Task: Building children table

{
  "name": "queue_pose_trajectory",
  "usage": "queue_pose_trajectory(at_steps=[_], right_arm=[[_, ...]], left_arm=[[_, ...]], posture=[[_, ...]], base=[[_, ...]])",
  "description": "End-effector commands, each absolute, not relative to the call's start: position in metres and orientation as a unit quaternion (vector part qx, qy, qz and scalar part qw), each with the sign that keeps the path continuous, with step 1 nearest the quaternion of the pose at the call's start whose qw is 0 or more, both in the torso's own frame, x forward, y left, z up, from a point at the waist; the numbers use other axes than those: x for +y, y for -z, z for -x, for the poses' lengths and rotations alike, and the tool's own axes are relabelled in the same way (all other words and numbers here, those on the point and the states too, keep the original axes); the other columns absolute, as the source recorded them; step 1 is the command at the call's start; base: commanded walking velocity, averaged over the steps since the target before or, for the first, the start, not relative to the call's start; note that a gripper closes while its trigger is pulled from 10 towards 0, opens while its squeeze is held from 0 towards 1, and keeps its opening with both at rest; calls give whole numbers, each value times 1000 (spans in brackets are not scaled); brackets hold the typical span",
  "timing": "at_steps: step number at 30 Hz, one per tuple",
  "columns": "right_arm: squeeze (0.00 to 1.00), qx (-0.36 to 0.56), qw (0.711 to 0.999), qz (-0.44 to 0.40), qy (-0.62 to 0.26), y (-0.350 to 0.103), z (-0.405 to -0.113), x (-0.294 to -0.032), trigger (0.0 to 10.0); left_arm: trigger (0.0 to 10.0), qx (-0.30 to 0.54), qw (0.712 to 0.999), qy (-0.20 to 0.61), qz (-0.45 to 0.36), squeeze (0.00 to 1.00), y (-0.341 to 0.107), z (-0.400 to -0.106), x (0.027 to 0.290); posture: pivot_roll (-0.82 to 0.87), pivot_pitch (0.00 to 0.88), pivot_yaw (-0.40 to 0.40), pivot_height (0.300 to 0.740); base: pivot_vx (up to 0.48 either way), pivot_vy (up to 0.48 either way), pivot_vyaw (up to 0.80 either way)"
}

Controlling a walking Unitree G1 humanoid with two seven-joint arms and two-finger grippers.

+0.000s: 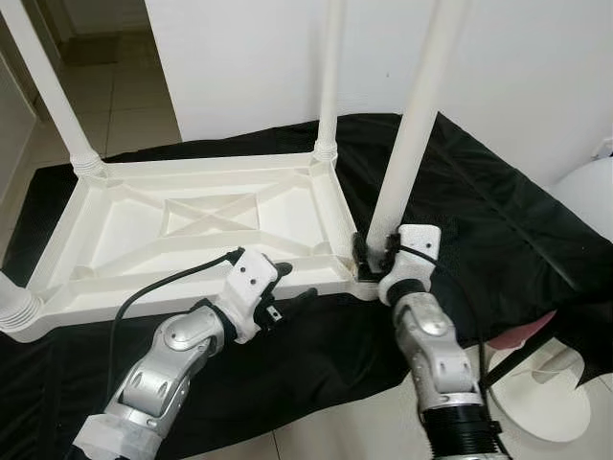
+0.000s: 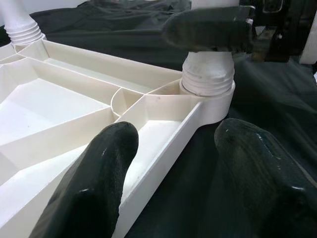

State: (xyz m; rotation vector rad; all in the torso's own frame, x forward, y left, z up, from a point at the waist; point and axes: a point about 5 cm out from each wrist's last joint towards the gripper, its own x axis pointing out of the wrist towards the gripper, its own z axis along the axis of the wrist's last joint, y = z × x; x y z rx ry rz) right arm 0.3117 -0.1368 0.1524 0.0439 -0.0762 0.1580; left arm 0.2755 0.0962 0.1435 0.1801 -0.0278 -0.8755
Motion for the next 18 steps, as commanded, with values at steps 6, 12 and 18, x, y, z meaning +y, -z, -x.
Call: queue_pose_trajectory(at_steps=[6, 12, 18], right_arm=[[0, -64, 973, 36, -219, -168, -329, -154, 10000], [0, -46, 950, 60, -302, -165, -336, -144, 10000], [0, -20, 931, 86, -353, -157, -342, -134, 9569]], left_arm=[[10000, -13, 901, 425, -84, 0, -143, -278, 95], [10000, -15, 900, 427, -86, 0, -144, -279, 94], [10000, -21, 900, 426, -89, 0, -147, -282, 93]], posture=[[-78, 25, 3, 740], [-75, 20, 7, 740], [-67, 12, 4, 740]], base=[[0, 0, 0], [0, 0, 0], [0, 0, 0]])
